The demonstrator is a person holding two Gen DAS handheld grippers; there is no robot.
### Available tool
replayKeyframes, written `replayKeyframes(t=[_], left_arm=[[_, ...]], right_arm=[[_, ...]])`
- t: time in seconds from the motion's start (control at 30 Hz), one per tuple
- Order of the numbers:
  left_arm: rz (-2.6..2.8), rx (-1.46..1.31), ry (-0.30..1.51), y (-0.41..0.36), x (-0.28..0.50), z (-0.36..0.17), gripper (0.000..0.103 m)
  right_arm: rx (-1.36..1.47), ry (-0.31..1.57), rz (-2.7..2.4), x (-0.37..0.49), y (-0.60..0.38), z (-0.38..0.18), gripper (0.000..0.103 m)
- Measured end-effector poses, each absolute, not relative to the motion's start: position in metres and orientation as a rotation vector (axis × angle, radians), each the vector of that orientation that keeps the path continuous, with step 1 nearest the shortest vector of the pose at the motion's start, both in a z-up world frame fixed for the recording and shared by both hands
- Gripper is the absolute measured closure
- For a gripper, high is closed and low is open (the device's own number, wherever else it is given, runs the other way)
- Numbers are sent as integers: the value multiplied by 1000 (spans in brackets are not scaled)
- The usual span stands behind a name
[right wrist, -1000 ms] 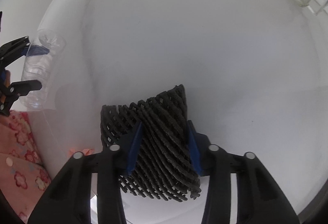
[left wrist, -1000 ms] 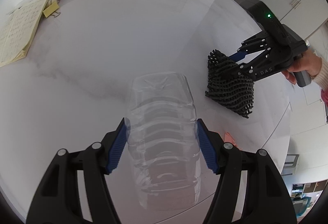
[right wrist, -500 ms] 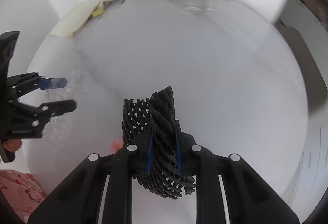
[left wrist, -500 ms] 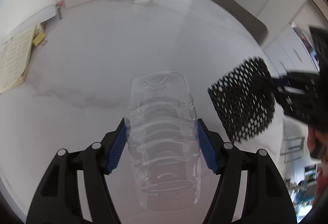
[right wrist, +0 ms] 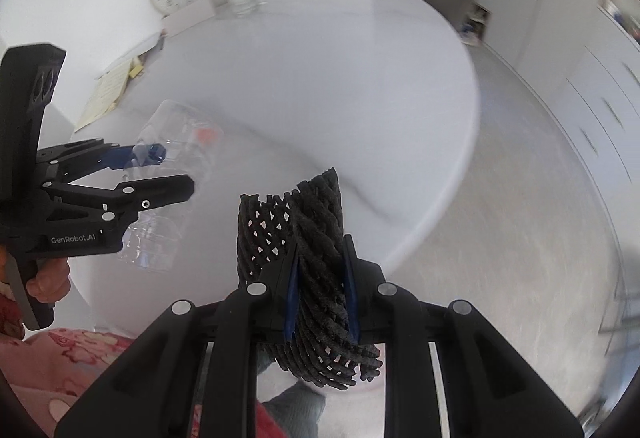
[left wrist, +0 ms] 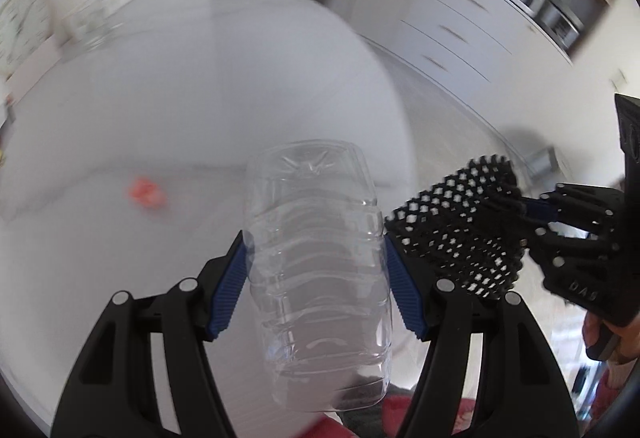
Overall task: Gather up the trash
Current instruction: 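Carry the bottle and net sleeve over the white bin and open both grippers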
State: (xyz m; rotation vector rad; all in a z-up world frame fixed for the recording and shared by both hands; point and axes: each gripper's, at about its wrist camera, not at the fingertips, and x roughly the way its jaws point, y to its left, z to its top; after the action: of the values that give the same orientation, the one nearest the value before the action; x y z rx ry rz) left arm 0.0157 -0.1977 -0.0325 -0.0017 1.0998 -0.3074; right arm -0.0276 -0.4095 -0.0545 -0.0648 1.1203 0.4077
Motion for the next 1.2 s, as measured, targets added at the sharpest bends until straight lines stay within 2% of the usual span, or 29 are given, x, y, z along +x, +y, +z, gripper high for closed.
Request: replayKeyframes(t=[0.23, 0.53, 0.87, 0.93, 1.0, 1.2], left_arm=[[-368, 48, 1147, -280, -31, -54, 39], [-373, 117, 1204, -319, -48, -87, 39], [-427, 239, 1416, -363, -33, -173, 39], [-417, 234, 1435, -365, -31, -178, 34], [-404, 218, 1421, -362, -29, -175, 22], [-378, 166, 1351, -358, -25, -151, 14]], right_arm=[[-40, 1121, 350, -86, -476, -67, 82], [-10, 1095, 297, -110, -516, -71, 82], [10, 1116, 288, -109, -527, -83, 81], [12, 1120, 287, -110, -529, -86, 80], [16, 1123, 286, -111, -530, -88, 80], [36, 1132, 286, -107, -532, -94, 80]])
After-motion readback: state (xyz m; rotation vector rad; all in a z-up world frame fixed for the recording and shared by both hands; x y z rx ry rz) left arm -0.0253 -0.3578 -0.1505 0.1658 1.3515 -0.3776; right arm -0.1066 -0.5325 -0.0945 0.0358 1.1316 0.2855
